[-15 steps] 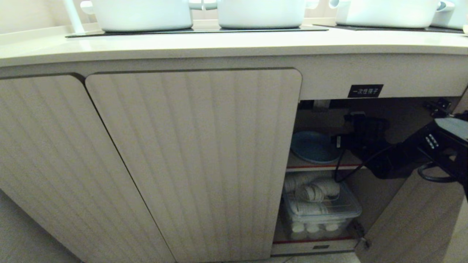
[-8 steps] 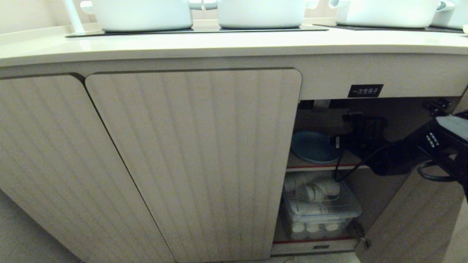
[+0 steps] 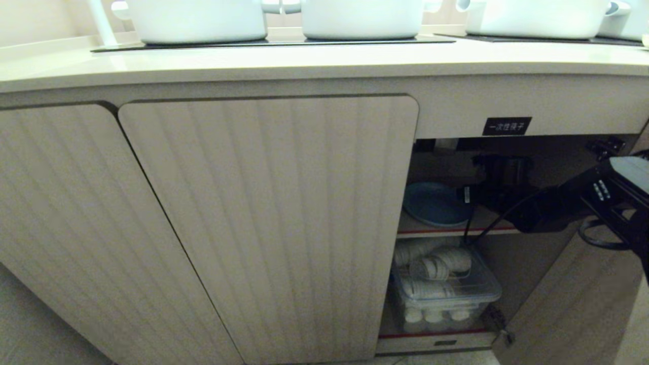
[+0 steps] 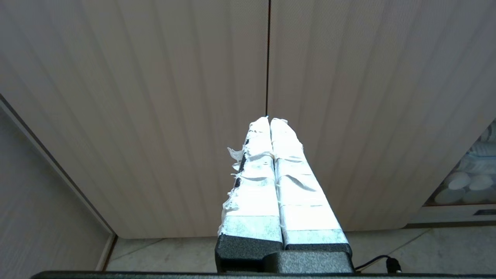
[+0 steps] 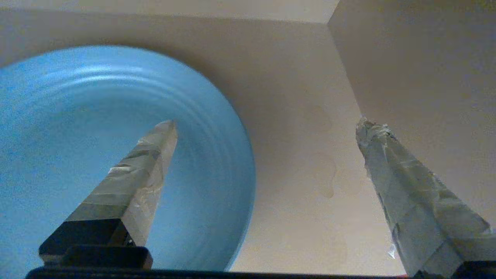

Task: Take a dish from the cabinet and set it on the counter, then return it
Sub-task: Take the plate from the cabinet

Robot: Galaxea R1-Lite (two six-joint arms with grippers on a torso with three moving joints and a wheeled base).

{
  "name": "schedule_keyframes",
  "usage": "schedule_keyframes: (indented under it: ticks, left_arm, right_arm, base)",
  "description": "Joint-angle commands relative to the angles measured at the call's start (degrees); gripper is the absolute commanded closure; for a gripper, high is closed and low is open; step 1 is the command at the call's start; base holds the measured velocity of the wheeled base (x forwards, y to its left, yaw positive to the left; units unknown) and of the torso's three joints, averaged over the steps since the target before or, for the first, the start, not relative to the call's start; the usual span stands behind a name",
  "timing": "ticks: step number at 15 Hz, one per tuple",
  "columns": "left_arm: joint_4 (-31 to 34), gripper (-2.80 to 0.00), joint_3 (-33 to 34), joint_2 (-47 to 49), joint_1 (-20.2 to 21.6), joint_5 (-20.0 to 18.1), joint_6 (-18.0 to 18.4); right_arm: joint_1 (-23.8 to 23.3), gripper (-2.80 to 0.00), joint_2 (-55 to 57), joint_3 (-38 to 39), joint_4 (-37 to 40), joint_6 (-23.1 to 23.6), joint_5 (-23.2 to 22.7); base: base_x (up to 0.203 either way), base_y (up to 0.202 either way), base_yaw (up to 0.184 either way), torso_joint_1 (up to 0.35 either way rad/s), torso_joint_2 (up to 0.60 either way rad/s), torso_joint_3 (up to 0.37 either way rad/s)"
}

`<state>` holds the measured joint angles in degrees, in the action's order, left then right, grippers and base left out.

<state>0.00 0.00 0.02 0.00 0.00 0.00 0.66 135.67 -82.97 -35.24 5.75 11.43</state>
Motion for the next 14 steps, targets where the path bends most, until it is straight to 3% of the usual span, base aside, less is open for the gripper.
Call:
schedule_keyframes:
  ticks: [1, 14]
  left_arm:
    - [0.0, 0.0, 0.0, 0.0, 0.0, 0.0, 0.0]
    - [0.0, 0.0, 0.0, 0.0, 0.0, 0.0, 0.0]
  right_arm:
    - [0.0, -2.8, 0.1, -0.5, 0.9, 0.0, 0.1]
    - [-0.1, -2.8, 0.4, -2.9, 8.5, 0.0, 0.0]
  base:
    - [0.0, 0.0, 0.0, 0.0, 0.0, 0.0]
    - [0.0, 0.0, 0.0, 0.0, 0.0, 0.0]
